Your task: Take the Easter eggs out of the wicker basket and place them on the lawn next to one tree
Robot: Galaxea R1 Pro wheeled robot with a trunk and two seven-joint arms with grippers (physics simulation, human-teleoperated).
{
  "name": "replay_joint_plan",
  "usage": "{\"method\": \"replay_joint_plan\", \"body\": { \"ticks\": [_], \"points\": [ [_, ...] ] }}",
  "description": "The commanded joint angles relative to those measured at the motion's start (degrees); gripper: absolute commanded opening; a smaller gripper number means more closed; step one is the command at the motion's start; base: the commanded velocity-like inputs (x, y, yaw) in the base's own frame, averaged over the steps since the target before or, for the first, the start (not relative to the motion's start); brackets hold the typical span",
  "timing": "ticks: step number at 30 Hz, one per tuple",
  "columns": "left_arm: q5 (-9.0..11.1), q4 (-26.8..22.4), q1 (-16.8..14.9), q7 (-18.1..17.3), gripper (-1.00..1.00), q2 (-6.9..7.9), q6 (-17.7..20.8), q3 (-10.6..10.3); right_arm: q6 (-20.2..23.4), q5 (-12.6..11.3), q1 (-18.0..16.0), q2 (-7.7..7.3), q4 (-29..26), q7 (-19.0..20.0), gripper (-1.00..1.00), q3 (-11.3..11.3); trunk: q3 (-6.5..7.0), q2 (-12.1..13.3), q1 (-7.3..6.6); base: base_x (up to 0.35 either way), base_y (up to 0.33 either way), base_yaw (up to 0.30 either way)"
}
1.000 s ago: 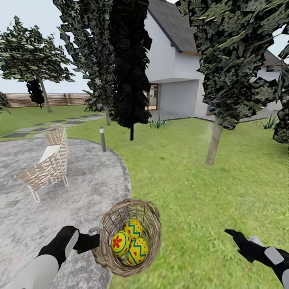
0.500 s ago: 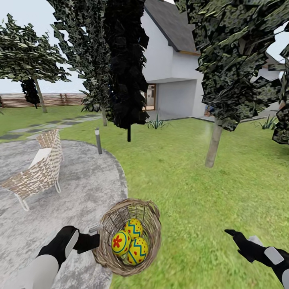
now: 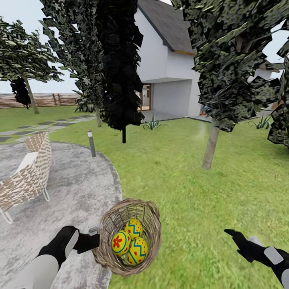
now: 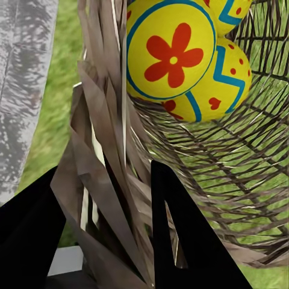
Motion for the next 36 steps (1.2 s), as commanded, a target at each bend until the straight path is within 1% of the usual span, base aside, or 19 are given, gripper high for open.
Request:
{"method": "replay_joint_plan", "body": {
  "ticks": [1,10,14,20,36],
  "points": [
    [1.07,-0.08,-0.03,-0.17,-1.00,-0.04,0.53,0.39,0.33,-0.07,-0.01,0.06,-0.03,0.07,1.00,-0.28,-0.02,-0.05,0.05,0.327,-0.091,-0.003],
    [1.05,-0.08,-0.03,-0.17,-1.00,0.01,0.53,0.39,0.35,-0.04,-0.01,0.09,-0.03,0.08,1.00,-0.28,-0.02,-0.05,0.05,0.309,-0.123,-0.005],
    [1.00,-0.08,-0.03,-0.17,-1.00,-0.02,0.53,0.39,0.35,-0.04,-0.01,0.09,-0.03,0.08,1.00,-0.28,-0.02,-0.05,0.05,0.299,-0.123,-0.211],
    [0.99,-0.08,-0.03,-0.17,-1.00,-0.03,0.53,0.39,0.35,-0.04,-0.01,0.18,-0.03,0.08,1.00,-0.27,-0.02,-0.05,0.05,0.299,-0.125,-0.031],
    [1.00,-0.08,-0.03,-0.17,-1.00,0.01,0.52,0.39,0.26,-0.05,-0.01,0.27,-0.03,0.08,1.00,-0.19,-0.02,-0.05,0.05,0.299,-0.011,0.000]
  ]
}}
